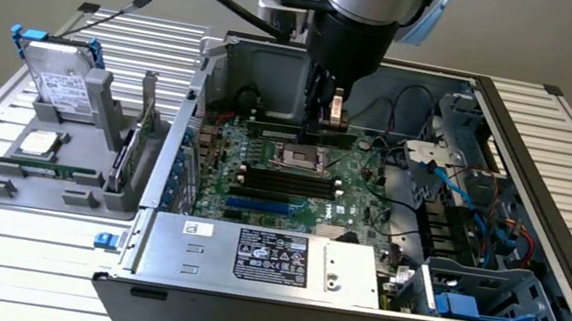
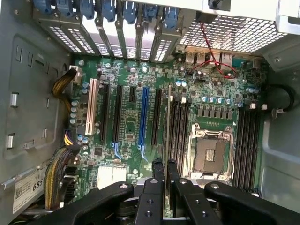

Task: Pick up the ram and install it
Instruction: 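Pick up the ram and move it above insertion slot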

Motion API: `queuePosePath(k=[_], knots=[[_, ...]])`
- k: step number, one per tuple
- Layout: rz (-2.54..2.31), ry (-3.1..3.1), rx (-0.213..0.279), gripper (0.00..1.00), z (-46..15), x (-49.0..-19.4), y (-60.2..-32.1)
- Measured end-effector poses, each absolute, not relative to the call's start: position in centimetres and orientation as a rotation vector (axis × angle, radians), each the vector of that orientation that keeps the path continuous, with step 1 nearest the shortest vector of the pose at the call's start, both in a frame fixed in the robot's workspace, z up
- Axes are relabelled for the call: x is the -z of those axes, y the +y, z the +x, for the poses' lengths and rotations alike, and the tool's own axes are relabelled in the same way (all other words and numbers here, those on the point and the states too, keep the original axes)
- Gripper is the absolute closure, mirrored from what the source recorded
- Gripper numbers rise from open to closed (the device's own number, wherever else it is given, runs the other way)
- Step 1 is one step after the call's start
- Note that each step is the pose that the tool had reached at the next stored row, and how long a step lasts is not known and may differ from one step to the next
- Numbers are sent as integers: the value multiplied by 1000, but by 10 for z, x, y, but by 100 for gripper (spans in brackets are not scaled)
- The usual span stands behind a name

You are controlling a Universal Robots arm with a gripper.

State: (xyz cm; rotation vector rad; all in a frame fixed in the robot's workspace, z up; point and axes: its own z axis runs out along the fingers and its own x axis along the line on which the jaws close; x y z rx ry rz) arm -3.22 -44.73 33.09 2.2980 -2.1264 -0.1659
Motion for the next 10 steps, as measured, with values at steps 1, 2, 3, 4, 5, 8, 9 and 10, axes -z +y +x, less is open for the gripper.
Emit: queuePosePath(k=[1, 2, 3, 4, 5, 8, 9, 10], knots=[[2294, -2125, 161, 86, -32, -330, -447], [2290, -2124, 156, 86, -32, -329, -446], [2287, -2125, 153, 86, -32, -328, -446], [2281, -2130, 152, 86, -32, -327, -446], [2274, -2139, 151, 86, -31, -326, -446], [2247, -2169, 152, 86, -30, -320, -446], [2237, -2180, 152, 86, -30, -318, -446], [2227, -2190, 152, 86, -29, -316, -446]])
